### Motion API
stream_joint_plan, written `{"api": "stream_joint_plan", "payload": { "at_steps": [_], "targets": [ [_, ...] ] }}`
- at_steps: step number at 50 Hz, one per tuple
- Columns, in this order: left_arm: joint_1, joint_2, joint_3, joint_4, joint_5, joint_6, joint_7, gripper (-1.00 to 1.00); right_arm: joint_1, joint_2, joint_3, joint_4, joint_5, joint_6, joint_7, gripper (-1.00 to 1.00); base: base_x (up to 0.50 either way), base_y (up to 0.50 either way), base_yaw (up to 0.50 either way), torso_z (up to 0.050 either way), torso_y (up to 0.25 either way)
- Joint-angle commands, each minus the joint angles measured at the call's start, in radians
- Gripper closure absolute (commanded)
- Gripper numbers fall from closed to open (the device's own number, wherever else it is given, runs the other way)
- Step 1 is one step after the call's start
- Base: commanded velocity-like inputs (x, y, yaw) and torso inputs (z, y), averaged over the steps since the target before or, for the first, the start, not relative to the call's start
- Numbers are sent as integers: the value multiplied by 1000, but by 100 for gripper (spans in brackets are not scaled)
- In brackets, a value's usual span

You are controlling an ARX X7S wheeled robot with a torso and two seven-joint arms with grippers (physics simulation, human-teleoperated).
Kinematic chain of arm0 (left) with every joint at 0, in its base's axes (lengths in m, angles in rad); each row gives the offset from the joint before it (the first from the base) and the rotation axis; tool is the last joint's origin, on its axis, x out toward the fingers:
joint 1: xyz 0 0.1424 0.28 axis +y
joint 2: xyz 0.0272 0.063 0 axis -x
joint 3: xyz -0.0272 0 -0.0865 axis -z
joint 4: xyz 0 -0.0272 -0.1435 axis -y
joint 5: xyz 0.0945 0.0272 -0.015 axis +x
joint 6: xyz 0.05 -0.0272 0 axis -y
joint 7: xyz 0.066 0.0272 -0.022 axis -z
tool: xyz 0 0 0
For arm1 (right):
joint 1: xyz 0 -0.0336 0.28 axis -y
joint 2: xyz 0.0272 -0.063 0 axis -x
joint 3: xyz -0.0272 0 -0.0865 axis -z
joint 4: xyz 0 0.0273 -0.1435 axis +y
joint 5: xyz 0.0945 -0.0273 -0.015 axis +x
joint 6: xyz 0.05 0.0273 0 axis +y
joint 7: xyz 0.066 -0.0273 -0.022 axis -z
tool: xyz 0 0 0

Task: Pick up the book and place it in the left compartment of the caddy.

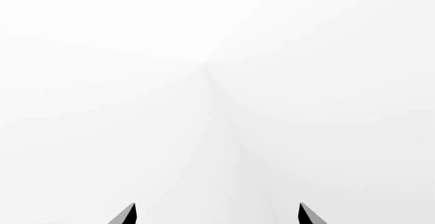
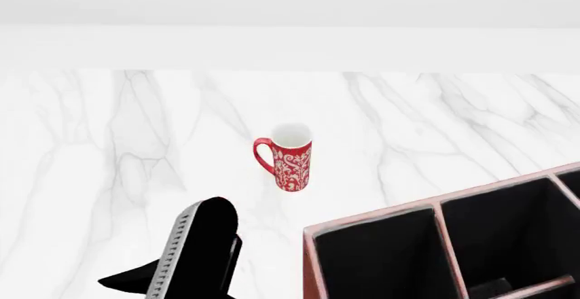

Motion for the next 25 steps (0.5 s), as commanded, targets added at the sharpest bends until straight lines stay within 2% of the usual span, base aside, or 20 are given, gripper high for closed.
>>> {"api": "stream_joint_plan", "payload": {
  "at_steps": [1, 19, 25],
  "targets": [
    [-8, 23, -31, 0, -36, 50, 46, -100, -30, -28, -19, 30, -37, -60, 1, -100, 0, 0, 0, 0, 0],
    [1, 23, -37, 0, -42, 57, 41, -100, -98, -16, -63, -22, -41, -63, 22, -100, 0, 0, 0, 0, 0],
    [-7, 23, -37, 0, -40, 52, 46, -100, -81, -7, -86, -23, 14, 11, 23, -100, 0, 0, 0, 0, 0]
  ]
}}
